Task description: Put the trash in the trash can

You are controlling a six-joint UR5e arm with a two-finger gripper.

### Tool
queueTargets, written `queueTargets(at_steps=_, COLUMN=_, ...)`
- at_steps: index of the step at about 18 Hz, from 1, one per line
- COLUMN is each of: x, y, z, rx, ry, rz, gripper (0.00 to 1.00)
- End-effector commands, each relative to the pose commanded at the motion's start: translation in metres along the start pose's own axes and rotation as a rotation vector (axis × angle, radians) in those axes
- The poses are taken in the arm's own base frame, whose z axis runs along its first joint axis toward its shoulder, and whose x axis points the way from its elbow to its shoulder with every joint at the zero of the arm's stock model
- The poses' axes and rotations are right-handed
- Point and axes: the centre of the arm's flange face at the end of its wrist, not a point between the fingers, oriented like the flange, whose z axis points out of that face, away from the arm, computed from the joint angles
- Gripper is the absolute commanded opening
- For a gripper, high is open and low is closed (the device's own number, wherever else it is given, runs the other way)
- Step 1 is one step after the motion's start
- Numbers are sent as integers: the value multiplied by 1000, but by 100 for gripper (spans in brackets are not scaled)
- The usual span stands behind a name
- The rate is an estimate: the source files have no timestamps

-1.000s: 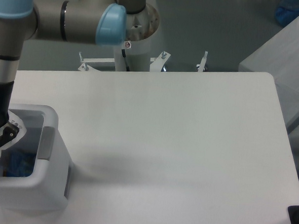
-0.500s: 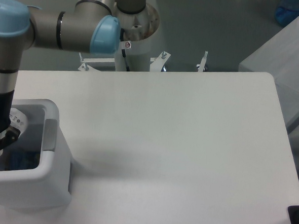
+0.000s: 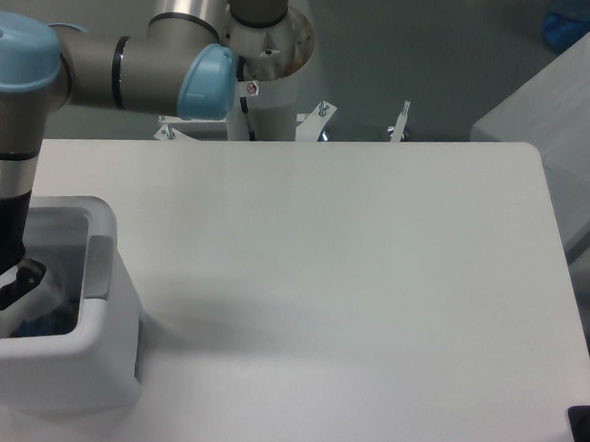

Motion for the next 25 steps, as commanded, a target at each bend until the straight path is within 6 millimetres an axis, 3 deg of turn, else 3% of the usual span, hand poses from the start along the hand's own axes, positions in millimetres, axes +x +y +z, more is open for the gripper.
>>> queueTargets(at_steps=4, x=3, y=-5, z=-23, rx=31, ry=3, rz=7, gripper=100)
queueTargets(at_steps=9, x=-18, y=-14, z=-91, rx=110, ry=-28, rz=3, gripper=100)
queueTargets(at_steps=11, x=-45, y=-18, z=-120, rx=148, ry=-67, rz=-28, gripper=100)
queueTargets(at_steps=13, x=-88, y=-25, z=-139, rx=179, ry=-124, rz=-67, gripper=100)
queueTargets(at_steps=14, x=-122, y=-33, z=-152, rx=202, ry=-198, rz=-105, gripper=100)
queueTargets(at_steps=16, x=-168, y=-36, z=-162, rx=203, ry=-338, rz=-105, gripper=100)
queueTargets(at_steps=20, x=-217, y=-31, z=-154, rx=143, ry=-475, rz=-49, gripper=100)
queueTargets(at_steps=25, x=-235, y=-18, z=-158, rx=-36, ry=-562, rz=194, gripper=100)
